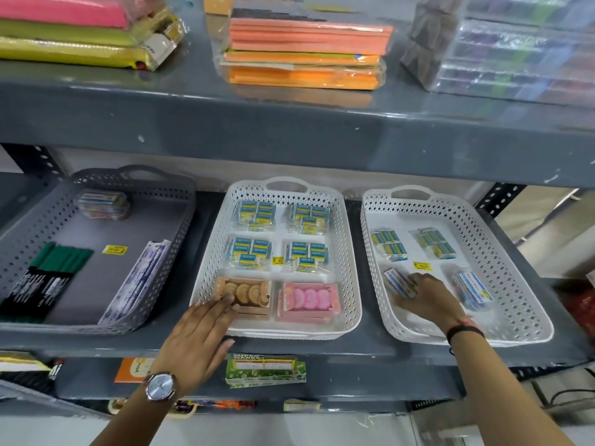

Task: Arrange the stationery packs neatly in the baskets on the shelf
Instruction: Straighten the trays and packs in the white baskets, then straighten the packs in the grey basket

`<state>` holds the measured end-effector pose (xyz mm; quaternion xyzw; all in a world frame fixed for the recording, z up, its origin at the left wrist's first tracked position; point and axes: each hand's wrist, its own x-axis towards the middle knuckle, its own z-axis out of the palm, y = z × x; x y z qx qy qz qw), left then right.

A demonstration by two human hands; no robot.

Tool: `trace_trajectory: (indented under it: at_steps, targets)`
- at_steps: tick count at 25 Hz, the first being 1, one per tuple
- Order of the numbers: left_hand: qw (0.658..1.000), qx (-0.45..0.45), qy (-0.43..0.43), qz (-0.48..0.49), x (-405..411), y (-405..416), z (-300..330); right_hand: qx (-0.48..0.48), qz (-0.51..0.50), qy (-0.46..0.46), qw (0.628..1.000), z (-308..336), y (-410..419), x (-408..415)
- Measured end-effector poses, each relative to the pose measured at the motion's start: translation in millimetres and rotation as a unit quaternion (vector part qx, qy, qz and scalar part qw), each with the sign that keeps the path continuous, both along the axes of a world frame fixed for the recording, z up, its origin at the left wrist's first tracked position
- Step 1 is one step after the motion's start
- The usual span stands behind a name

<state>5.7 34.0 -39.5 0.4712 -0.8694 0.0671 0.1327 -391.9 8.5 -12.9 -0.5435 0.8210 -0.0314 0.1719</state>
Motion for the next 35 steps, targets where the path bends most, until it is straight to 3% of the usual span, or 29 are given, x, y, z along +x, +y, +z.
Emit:
trace_trajectory:
  at_steps: [6,11,16,21,25,27,31,35]
  targets:
    - [1.0,0.015,-0.02,0.007,3,0,8,-0.095,-0.027,-0.002,0.995,27,4,1]
    - [0.997,-0.003,-0.003,0.071,23,3,27,-0.189,0.097,0.016,0.977,89,-13,38]
    - [0.989,-0.02,0.005,0.147,77,-4,46,-0.168,0.27,-0.031,0.948,111,-73,154]
    - [0.993,-0.004,-0.052,0.102,126,-23,47,-0.165,0.351,-0.091,0.917,94,-146,299]
    - [0.998,-0.003,-0.058,0.022,139,-37,33,-0.151,0.371,-0.057,0.915,66,-196,380]
    - [0.999,-0.01,-0.049,-0.004,141,-45,29,-0.137,0.36,0.01,0.923,49,-214,400]
    - [0.997,-0.029,-0.06,-0.038,144,-53,27,-0.089,0.361,0.12,0.92,31,-240,409]
    - [0.995,-0.036,-0.071,-0.061,135,-40,8,-0.058,0.356,0.159,0.919,21,-255,408]
